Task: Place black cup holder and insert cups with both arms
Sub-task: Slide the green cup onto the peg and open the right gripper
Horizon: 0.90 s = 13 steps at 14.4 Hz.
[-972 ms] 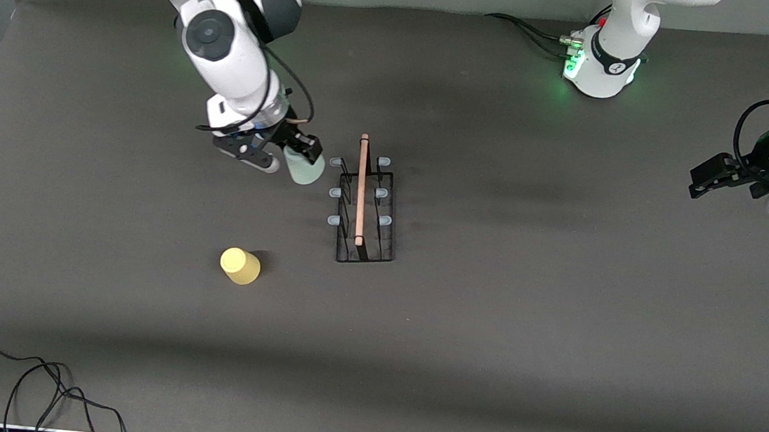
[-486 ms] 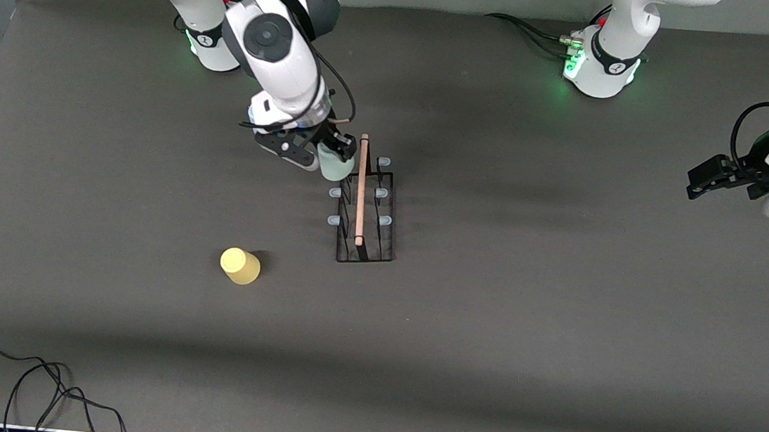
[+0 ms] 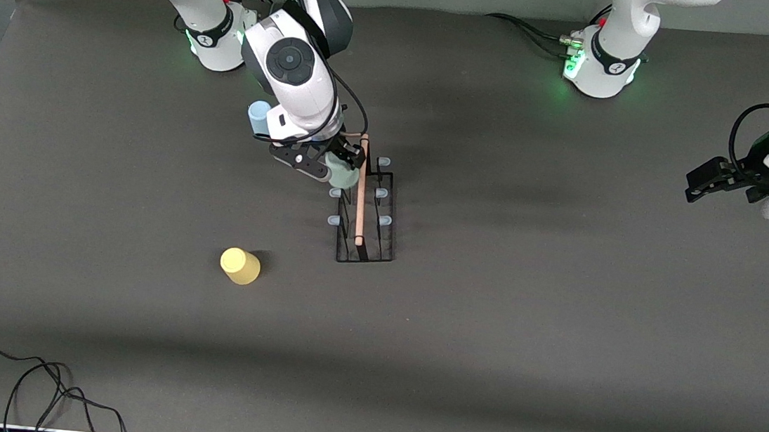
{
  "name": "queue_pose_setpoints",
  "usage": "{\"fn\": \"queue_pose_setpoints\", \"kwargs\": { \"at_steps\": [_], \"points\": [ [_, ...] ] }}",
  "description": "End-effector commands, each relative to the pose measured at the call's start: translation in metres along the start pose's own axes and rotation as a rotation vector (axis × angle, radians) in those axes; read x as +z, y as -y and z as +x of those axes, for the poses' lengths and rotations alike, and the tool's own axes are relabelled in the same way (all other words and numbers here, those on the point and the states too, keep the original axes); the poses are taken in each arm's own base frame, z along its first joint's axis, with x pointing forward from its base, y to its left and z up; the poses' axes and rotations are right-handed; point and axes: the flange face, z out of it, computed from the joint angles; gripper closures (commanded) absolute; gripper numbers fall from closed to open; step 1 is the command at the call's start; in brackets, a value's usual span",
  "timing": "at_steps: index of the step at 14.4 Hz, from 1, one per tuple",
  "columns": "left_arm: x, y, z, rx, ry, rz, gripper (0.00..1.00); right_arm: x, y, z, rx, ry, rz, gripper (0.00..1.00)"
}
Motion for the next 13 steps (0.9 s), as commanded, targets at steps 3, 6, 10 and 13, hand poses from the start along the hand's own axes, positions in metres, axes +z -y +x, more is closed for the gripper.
{"fn": "queue_pose_setpoints", "kwargs": {
  "at_steps": [3,6,10,13],
  "points": [
    [-0.003,-0.003,0.001,-0.003,0.011,-0.005,0.00,-0.023,0.004,0.008,0.011,-0.016,0.031,0.00],
    [-0.010,-0.003,-0.003,0.008,0.040,0.001,0.00,-0.057,-0.011,0.045,-0.032,-0.010,0.017,0.00],
    [-0.017,0.010,-0.003,0.088,0.041,0.004,0.00,-0.066,-0.046,0.123,-0.126,-0.049,0.014,0.00],
    [-0.016,0.034,-0.003,0.070,0.054,0.003,0.00,-0.046,-0.080,0.192,-0.228,-0.108,-0.012,0.00]
  ]
}}
